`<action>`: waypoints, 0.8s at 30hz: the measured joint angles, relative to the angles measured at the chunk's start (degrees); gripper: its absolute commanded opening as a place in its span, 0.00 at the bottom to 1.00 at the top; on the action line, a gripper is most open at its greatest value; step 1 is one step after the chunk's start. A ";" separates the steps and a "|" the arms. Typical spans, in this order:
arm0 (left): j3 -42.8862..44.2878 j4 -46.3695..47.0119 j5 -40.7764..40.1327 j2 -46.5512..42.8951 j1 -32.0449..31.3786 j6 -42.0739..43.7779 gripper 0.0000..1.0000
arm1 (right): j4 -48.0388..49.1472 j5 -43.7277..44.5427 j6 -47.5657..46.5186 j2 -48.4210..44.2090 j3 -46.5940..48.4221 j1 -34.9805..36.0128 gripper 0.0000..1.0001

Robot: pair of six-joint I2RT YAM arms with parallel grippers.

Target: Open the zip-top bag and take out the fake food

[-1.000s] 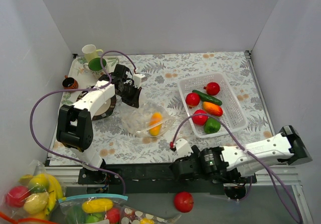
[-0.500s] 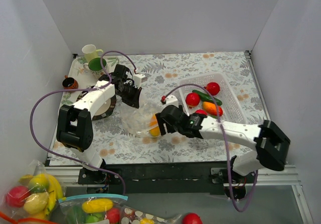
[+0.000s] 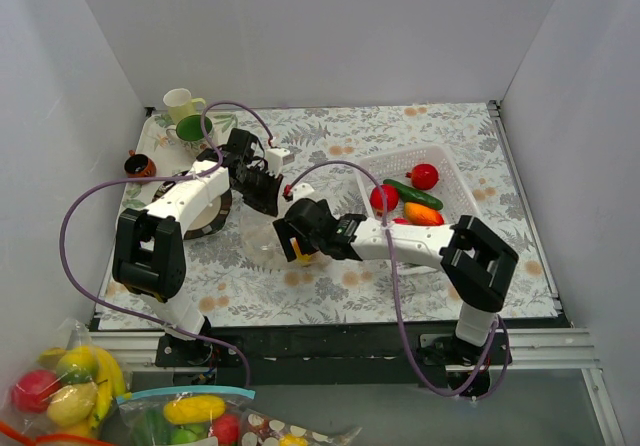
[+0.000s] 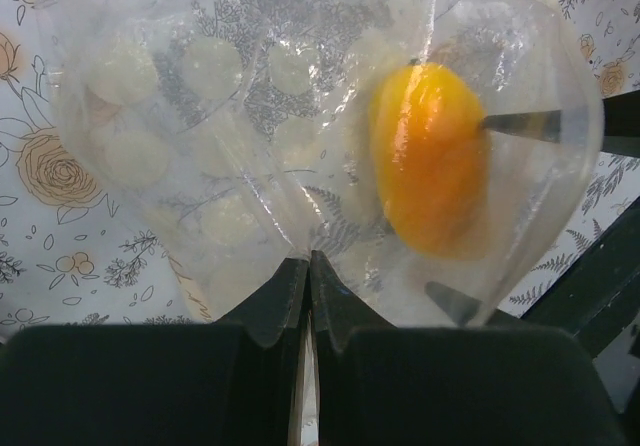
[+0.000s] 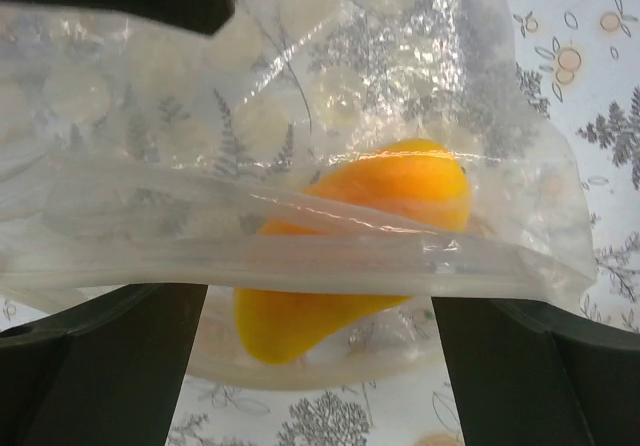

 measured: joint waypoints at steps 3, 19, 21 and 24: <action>-0.37 -0.04 0.24 0.00 0.00 0.46 0.00 | 0.57 0.61 -0.42 4.74 4.39 -0.57 0.98; -2.95 -0.57 -0.48 -0.20 0.11 2.05 0.00 | 0.33 2.03 0.35 5.51 -1.40 -0.94 0.01; -3.04 -0.37 -1.05 -0.20 0.11 2.03 0.00 | 0.42 2.56 0.20 1.55 -3.87 -0.96 0.01; -3.04 0.44 -2.60 -0.20 0.11 1.90 0.00 | -0.46 2.54 -0.28 -6.05 -6.49 -0.94 0.01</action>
